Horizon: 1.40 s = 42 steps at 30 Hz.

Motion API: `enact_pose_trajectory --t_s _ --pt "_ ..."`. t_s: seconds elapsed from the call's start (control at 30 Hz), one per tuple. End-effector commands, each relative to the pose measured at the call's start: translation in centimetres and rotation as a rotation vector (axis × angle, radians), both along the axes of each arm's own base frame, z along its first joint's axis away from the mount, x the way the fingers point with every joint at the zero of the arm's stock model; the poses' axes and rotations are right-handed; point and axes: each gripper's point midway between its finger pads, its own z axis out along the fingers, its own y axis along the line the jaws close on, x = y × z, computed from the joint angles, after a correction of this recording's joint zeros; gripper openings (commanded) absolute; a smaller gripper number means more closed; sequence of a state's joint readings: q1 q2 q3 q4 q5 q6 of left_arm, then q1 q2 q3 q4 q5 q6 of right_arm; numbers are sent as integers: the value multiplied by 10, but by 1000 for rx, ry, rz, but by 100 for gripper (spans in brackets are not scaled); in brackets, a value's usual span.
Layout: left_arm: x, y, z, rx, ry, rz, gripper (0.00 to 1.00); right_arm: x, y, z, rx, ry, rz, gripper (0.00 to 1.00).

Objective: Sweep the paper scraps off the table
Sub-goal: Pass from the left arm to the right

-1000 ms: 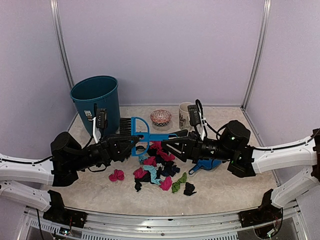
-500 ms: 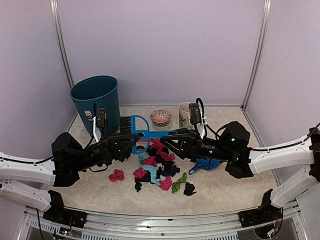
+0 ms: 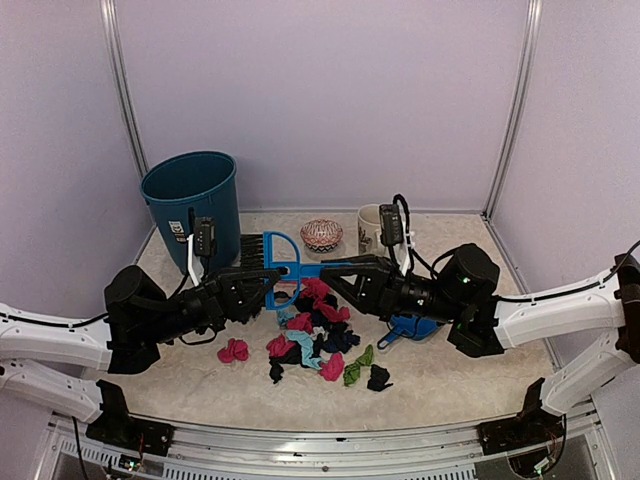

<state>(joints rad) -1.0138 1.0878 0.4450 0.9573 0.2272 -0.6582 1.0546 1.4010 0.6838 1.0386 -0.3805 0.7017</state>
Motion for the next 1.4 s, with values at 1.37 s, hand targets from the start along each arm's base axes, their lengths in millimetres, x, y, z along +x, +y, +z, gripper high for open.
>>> enact_pose_trajectory --t_s 1.37 --pt "-4 0 7 12 -67 11 0 -6 2 2 35 36 42 14"
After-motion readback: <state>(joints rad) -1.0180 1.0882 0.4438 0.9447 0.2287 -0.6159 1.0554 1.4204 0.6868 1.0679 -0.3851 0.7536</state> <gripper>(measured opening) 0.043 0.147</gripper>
